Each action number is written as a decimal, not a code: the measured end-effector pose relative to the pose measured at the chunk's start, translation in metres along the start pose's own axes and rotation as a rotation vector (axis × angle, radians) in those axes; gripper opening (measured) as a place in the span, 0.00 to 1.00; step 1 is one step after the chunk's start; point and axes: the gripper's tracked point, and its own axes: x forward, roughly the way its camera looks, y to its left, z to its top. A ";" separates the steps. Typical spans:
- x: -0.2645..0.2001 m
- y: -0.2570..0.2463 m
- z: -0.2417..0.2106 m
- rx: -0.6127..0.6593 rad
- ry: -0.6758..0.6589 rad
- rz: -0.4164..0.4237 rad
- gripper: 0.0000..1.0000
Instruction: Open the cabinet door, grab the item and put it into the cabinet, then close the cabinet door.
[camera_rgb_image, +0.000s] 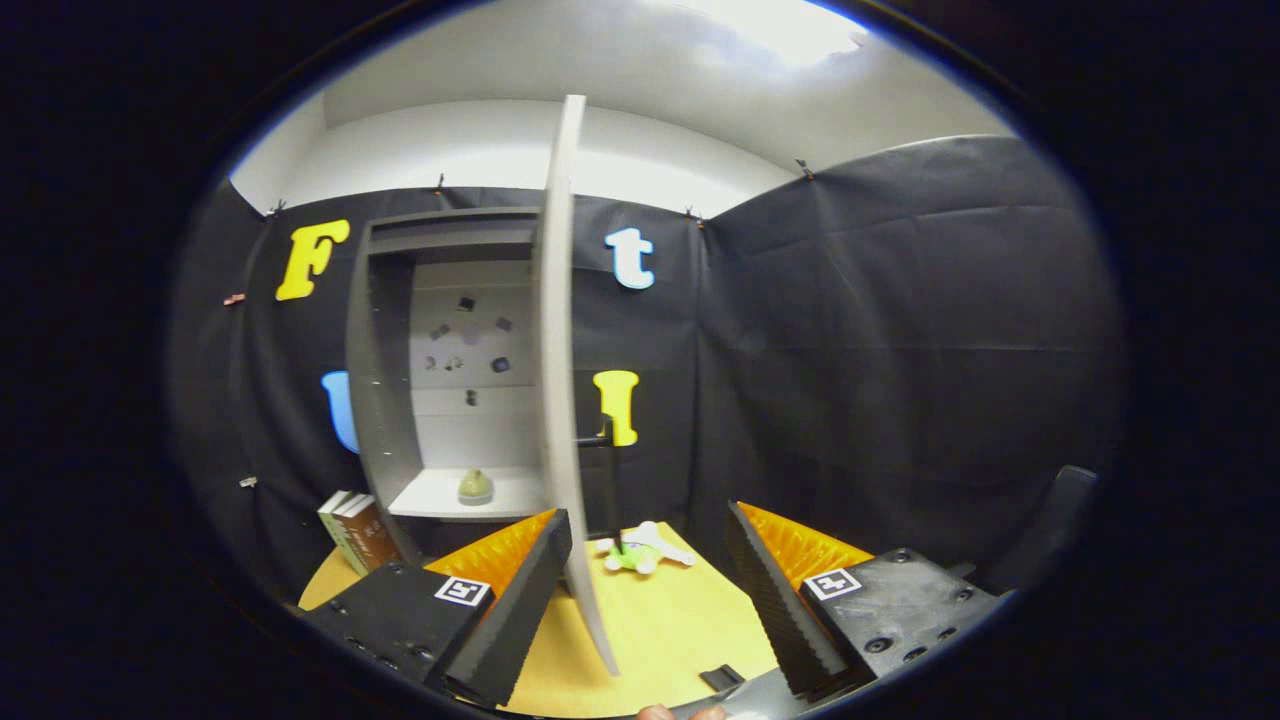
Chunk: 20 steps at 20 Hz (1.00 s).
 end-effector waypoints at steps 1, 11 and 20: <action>0.003 -0.016 0.000 0.020 -0.002 -0.027 0.98; 0.110 -0.029 -0.036 0.037 0.062 0.005 0.98; 0.105 0.017 -0.039 0.013 0.081 0.098 0.98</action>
